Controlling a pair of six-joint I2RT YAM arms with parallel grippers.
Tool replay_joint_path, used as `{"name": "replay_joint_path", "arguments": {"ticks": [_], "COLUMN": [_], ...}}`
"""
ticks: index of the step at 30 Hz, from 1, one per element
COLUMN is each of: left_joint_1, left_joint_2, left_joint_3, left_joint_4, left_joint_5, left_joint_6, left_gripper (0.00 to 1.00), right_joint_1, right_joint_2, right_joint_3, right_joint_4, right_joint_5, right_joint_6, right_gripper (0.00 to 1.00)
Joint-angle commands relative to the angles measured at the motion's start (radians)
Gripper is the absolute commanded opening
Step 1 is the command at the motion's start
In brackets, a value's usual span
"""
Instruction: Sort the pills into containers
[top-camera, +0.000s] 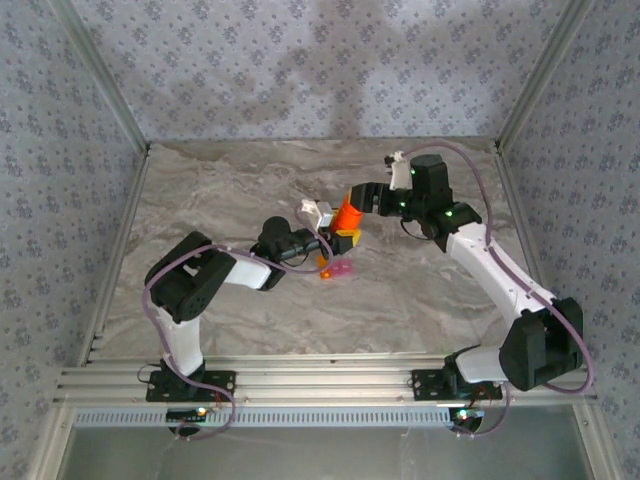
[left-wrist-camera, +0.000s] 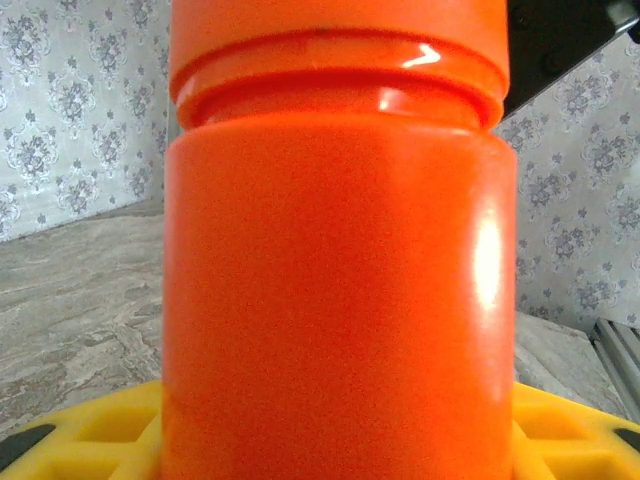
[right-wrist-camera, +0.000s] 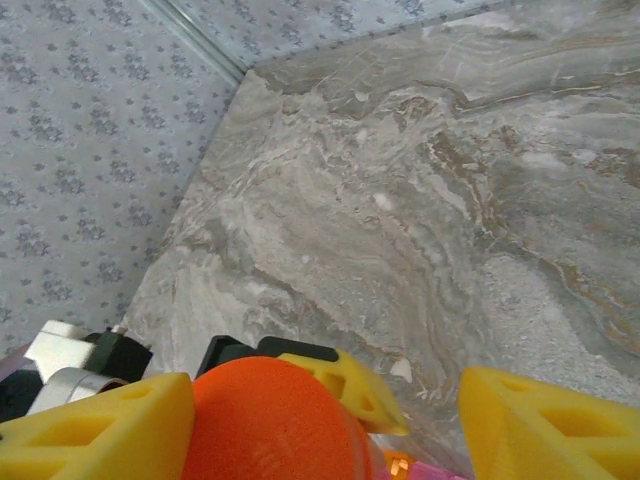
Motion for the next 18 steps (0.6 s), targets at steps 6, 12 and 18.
{"name": "replay_joint_path", "arguments": {"ticks": [6, 12, 18], "left_joint_1": [0.006, 0.006, 0.007], "left_joint_2": [0.007, 0.005, 0.002], "left_joint_3": [0.032, 0.029, 0.027], "left_joint_4": [0.035, 0.035, 0.036], "left_joint_5": [0.022, 0.022, 0.020], "left_joint_6": [-0.008, -0.008, -0.006], "left_gripper": [0.00, 0.00, 0.00], "right_joint_1": [0.027, 0.035, 0.045], "right_joint_2": [0.014, 0.026, 0.025], "right_joint_3": [0.009, 0.009, 0.001], "right_joint_4": [0.009, 0.003, 0.001], "right_joint_5": [-0.067, -0.072, -0.065], "right_joint_6": [-0.021, -0.023, -0.019], "right_gripper": [0.69, 0.62, 0.46]}}
